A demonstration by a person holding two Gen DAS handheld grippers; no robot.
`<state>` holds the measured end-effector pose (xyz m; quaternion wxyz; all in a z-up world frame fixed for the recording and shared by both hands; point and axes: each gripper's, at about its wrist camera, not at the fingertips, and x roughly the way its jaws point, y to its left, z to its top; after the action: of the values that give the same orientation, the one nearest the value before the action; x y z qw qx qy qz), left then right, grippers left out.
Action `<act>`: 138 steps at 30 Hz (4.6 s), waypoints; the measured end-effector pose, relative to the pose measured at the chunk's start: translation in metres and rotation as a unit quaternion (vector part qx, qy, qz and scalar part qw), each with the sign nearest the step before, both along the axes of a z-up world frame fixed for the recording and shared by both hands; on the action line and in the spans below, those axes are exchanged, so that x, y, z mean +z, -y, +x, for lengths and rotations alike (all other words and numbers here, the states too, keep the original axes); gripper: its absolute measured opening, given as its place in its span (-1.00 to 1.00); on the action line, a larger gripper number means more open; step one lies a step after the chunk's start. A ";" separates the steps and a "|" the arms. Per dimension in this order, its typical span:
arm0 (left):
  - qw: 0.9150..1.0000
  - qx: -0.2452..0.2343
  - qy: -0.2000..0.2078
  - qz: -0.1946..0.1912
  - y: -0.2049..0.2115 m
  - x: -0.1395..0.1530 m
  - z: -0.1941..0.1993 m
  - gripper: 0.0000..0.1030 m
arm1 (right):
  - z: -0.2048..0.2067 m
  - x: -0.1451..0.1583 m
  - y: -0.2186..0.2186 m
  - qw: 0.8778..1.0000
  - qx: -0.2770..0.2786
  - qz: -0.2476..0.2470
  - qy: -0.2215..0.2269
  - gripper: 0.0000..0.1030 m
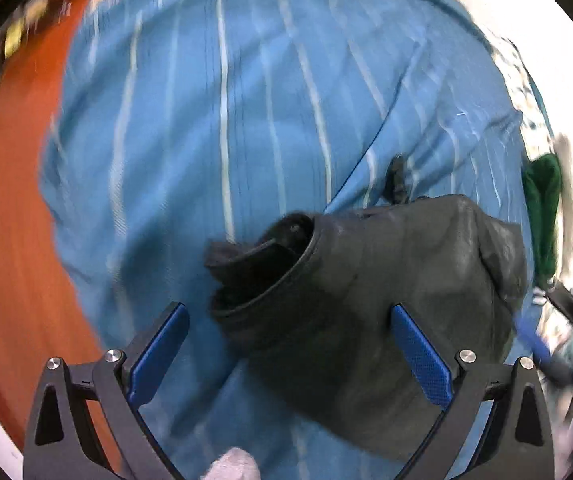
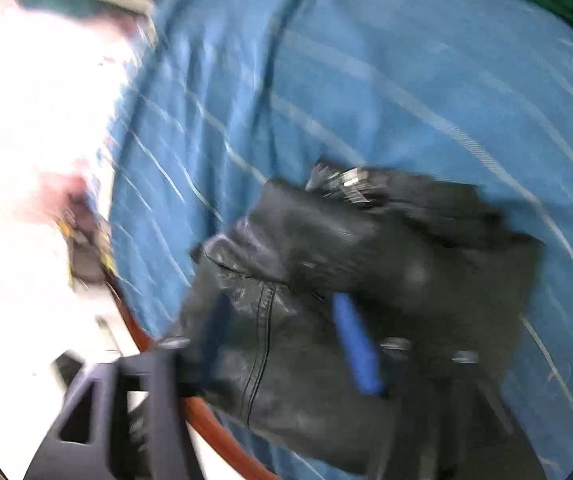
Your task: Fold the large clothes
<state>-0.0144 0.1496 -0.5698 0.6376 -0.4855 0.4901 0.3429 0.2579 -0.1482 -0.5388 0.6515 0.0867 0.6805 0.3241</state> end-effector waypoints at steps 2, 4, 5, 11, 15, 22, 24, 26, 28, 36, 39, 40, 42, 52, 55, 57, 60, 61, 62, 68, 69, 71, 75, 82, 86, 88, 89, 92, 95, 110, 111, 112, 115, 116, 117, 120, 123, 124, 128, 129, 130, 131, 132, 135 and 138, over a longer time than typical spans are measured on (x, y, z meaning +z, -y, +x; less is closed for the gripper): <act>1.000 0.004 -0.014 0.017 -0.004 -0.010 -0.003 1.00 | -0.005 -0.001 0.031 1.000 -0.017 -0.006 0.007 0.50; 0.999 -0.005 -0.010 0.034 -0.007 -0.010 -0.006 1.00 | -0.007 -0.008 0.059 0.999 -0.024 -0.027 0.004 0.50; 0.999 -0.011 -0.009 0.036 -0.006 -0.006 -0.007 1.00 | -0.010 -0.015 0.072 0.999 -0.028 -0.031 -0.002 0.50; 1.000 -0.002 0.025 0.019 0.001 0.021 -0.033 1.00 | -0.006 -0.094 0.125 0.994 -0.052 0.042 -0.091 0.51; 0.999 0.012 0.035 0.007 0.009 0.036 -0.053 1.00 | 0.000 -0.147 0.114 0.968 -0.052 0.179 -0.168 0.52; 0.999 0.000 0.034 0.008 0.021 0.036 -0.059 1.00 | 0.013 -0.154 0.080 0.968 -0.041 0.195 -0.151 0.53; 0.999 -0.001 0.035 0.005 0.024 0.032 -0.053 0.99 | 0.011 -0.146 0.081 0.970 -0.044 0.191 -0.142 0.31; 0.999 0.005 0.043 0.004 0.026 0.032 -0.046 0.98 | 0.009 -0.137 0.087 0.964 -0.073 0.203 -0.153 0.06; 0.998 0.007 0.057 0.000 0.028 0.033 -0.042 0.98 | 0.001 -0.130 0.097 0.957 -0.107 0.213 -0.165 -0.10; 0.987 0.026 0.148 -0.060 0.027 0.002 -0.011 0.98 | -0.032 -0.160 0.143 0.918 -0.200 0.254 -0.230 -0.10; 0.988 0.034 0.151 -0.008 0.012 -0.001 0.002 0.76 | -0.026 -0.170 0.138 0.930 -0.168 0.245 -0.217 0.27; 0.988 0.037 0.151 0.015 0.006 0.003 0.006 0.23 | -0.023 -0.174 0.133 0.934 -0.155 0.242 -0.213 0.43; 0.988 0.025 0.153 0.021 -0.002 0.004 0.017 -0.08 | -0.017 -0.183 0.123 0.933 -0.139 0.254 -0.215 0.55; 0.985 -0.047 0.152 0.064 -0.007 0.056 0.030 -0.55 | -0.024 -0.138 0.106 0.933 -0.142 0.285 -0.170 -0.14; 0.983 -0.064 0.159 0.070 -0.013 0.083 0.036 -0.55 | -0.024 -0.111 0.101 0.925 -0.151 0.304 -0.171 -0.16; 0.981 -0.078 0.166 0.069 -0.019 0.103 0.043 -0.55 | -0.020 -0.092 0.098 0.922 -0.158 0.312 -0.168 -0.16; 0.977 -0.109 0.173 0.066 -0.030 0.130 0.062 -0.55 | -0.008 -0.061 0.096 0.918 -0.173 0.319 -0.161 -0.17; 0.976 -0.118 0.175 0.061 -0.034 0.138 0.070 -0.55 | -0.005 -0.052 0.098 0.917 -0.175 0.321 -0.158 -0.17; 0.974 -0.125 0.182 0.052 -0.041 0.147 0.082 -0.55 | 0.002 -0.042 0.096 0.917 -0.180 0.322 -0.154 -0.17; 0.955 -0.180 0.233 0.042 -0.073 0.206 0.172 -0.55 | 0.067 0.033 0.080 0.913 -0.217 0.329 -0.107 -0.18; 0.950 -0.187 0.246 0.037 -0.078 0.215 0.191 -0.55 | 0.085 0.048 0.079 0.912 -0.226 0.331 -0.094 -0.18; 0.941 -0.206 0.266 0.035 -0.084 0.232 0.230 -0.55 | 0.114 0.067 0.083 0.907 -0.237 0.339 -0.074 -0.18; 0.920 -0.235 0.310 0.049 -0.084 0.267 0.318 -0.55 | 0.186 0.097 0.089 0.897 -0.254 0.359 -0.040 -0.18; 0.906 -0.233 0.350 0.037 -0.072 0.263 0.469 -0.55 | 0.341 0.094 0.122 0.885 -0.260 0.385 -0.016 -0.18; 0.904 -0.254 0.342 0.041 -0.053 0.219 0.542 -0.55 | 0.405 0.027 0.161 0.878 -0.269 0.392 -0.052 -0.18; 0.909 -0.274 0.313 0.037 -0.042 0.173 0.576 -0.55 | 0.443 -0.012 0.166 0.880 -0.288 0.369 -0.082 -0.17; 0.911 -0.285 0.297 0.036 -0.037 0.154 0.589 -0.55 | 0.455 -0.037 0.172 0.882 -0.295 0.354 -0.100 -0.17; 0.915 -0.296 0.271 0.029 -0.032 0.114 0.605 -0.55 | 0.476 -0.077 0.194 0.887 -0.297 0.336 -0.113 -0.16; 0.913 -0.305 0.267 0.038 -0.032 0.104 0.609 -0.54 | 0.482 -0.082 0.196 0.898 -0.275 0.329 -0.100 -0.12; 0.876 -0.409 0.131 0.221 -0.011 0.140 0.607 0.94 | 0.418 0.049 0.153 0.950 -0.253 -0.130 0.126 0.79; 0.870 -0.415 0.125 0.234 -0.010 0.143 0.605 0.94 | 0.403 0.055 0.153 0.944 -0.258 -0.156 0.137 0.79; 0.864 -0.421 0.116 0.250 -0.008 0.148 0.602 0.94 | 0.393 0.059 0.151 0.940 -0.259 -0.174 0.142 0.79; 0.845 -0.438 0.088 0.295 0.002 0.162 0.588 0.94 | 0.354 0.084 0.140 0.921 -0.268 -0.238 0.155 0.80; 0.840 -0.444 0.080 0.302 0.004 0.166 0.583 0.94 | 0.340 0.089 0.135 0.915 -0.270 -0.258 0.153 0.80; 0.833 -0.452 0.069 0.311 0.009 0.174 0.574 0.94 | 0.325 0.094 0.132 0.910 -0.277 -0.268 0.150 0.80; 0.821 -0.469 0.063 0.318 0.018 0.194 0.551 0.94 | 0.283 0.116 0.128 0.901 -0.291 -0.287 0.149 0.81; 0.810 -0.490 0.070 0.316 0.027 0.227 0.518 0.94 | 0.234 0.155 0.124 0.891 -0.309 -0.294 0.156 0.81; 0.807 -0.495 0.073 0.316 0.030 0.238 0.508 0.94 | 0.216 0.173 0.120 0.888 -0.314 -0.296 0.162 0.81; 0.792 -0.512 0.094 0.317 0.039 0.292 0.462 0.94 | 0.150 0.243 0.114 0.874 -0.334 -0.301 0.187 0.81; 0.789 -0.516 0.100 0.318 0.041 0.307 0.449 0.94 | 0.129 0.264 0.112 0.867 -0.342 -0.306 0.195 0.81; 0.787 -0.517 0.104 0.319 0.042 0.317 0.439 0.94 | 0.114 0.278 0.112 0.864 -0.346 -0.306 0.200 0.81; 0.784 -0.519 0.111 0.321 0.042 0.333 0.424 0.94 | 0.094 0.300 0.109 0.860 -0.350 -0.306 0.209 0.81; 0.782 -0.521 0.116 0.322 0.044 0.344 0.414 0.94 | 0.077 0.317 0.107 0.857 -0.353 -0.308 0.215 0.81; 0.777 -0.521 0.128 0.328 0.044 0.378 0.378 0.94 | 0.022 0.373 0.098 0.845 -0.367 -0.307 0.238 0.81; 0.775 -0.520 0.139 0.331 0.044 0.413 0.340 0.94 | -0.018 0.415 0.095 0.837 -0.373 -0.306 0.258 0.81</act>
<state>0.3253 0.1059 -0.1566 0.9013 0.0421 0.4302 0.0284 0.2401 -0.2432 -0.1236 0.8683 0.0435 0.4685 -0.1572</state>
